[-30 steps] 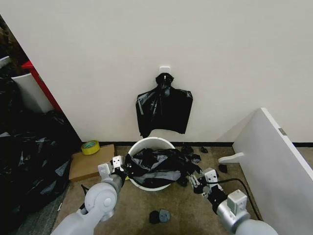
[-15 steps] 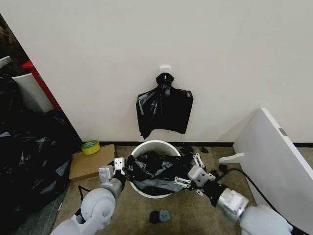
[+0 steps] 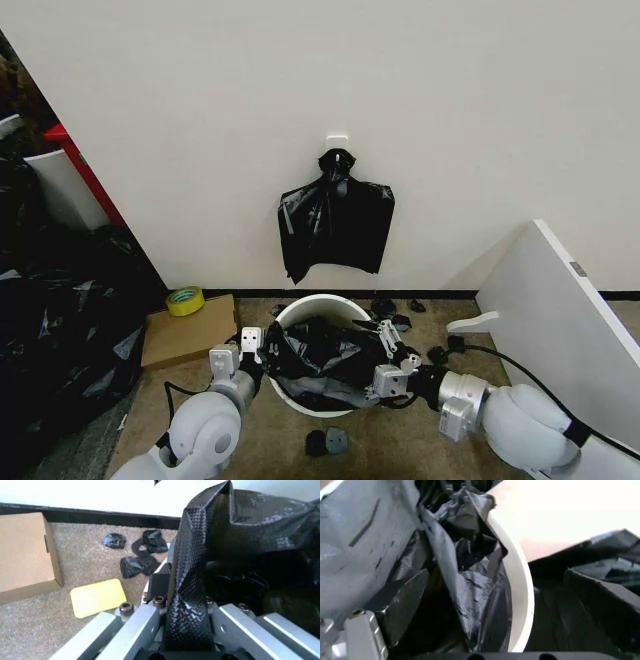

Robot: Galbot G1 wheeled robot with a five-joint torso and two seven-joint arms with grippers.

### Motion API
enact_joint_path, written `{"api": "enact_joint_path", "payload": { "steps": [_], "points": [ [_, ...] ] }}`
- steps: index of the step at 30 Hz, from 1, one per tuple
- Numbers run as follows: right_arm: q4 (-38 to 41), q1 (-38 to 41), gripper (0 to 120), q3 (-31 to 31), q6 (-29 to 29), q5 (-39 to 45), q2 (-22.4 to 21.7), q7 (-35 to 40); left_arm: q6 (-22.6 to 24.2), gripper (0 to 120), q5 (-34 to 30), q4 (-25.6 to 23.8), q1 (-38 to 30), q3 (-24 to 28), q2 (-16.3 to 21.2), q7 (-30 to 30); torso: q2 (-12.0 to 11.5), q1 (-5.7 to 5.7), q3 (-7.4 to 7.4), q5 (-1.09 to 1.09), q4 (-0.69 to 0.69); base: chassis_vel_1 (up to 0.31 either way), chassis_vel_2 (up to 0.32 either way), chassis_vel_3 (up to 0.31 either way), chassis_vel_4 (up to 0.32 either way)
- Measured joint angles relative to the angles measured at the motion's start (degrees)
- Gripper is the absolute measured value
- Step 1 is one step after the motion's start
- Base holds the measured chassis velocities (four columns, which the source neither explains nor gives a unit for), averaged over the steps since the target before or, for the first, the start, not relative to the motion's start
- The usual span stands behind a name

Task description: Place the garbage bag over the trash bin.

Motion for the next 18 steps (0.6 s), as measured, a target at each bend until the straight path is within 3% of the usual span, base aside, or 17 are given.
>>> {"api": "enact_joint_path", "payload": {
  "steps": [2, 4, 7, 9, 10, 12, 18],
  "points": [
    [-0.32, 0.16, 97, -0.29, 0.78, -2.23, 0.28, 0.19, 0.13, 1, 0.11, -0.04, -0.02, 0.17, 0.0, -0.03, 0.0, 0.0, 0.0, 0.0, 0.0, 0.0, 0.0, 0.0, 0.0],
    [-0.76, 0.37, 87, -0.49, 2.27, -5.91, 0.95, 0.57, 0.3, 1, 0.25, -0.21, -0.01, 0.33, -0.05, -0.09, 0.0, 0.0, 0.0, 0.0, 0.0, 0.0, 0.0, 0.0, 0.0],
    [-0.88, 0.44, 86, -0.55, 2.64, -6.58, 1.1, 0.61, 0.35, 1, 0.25, -0.25, -0.01, 0.34, -0.07, -0.1, 0.0, 0.0, 0.0, 0.0, 0.0, 0.0, 0.0, 0.0, 0.0],
    [-1.44, 0.88, 70, -1.2, 4.79, -10.02, 2.04, 0.93, 0.84, 1, 0.0, -0.62, -0.12, 0.33, -0.25, -0.15, 0.0, 0.0, 0.0, 0.0, 0.01, 0.0, 0.0, 0.0, 0.0],
    [-1.5, 0.93, 70, -1.32, 5.08, -10.56, 2.26, 0.99, 0.9, 1, -0.02, -0.62, -0.21, 0.33, -0.24, -0.14, 0.0, 0.0, 0.0, 0.0, 0.0, 0.0, 0.0, 0.0, 0.0],
    [-2.39, 1.97, 57, -2.67, 6.81, -14.52, 3.81, 1.46, 1.03, 1, -0.05, -0.62, -0.66, 0.32, 0.09, -0.18, 0.0, 0.0, 0.0, -0.01, 0.0, 0.0, 0.0, 0.0, 0.0],
    [-3.59, 2.28, 37, -3.46, 9.58, -18.54, 5.97, 3.9, 1.1, 1, -0.12, -0.62, -0.74, 0.36, 0.16, -0.2, 0.0, 0.0, 0.0, 0.0, 0.0, 0.0, 0.0, 0.0, 0.0]
  ]
}}
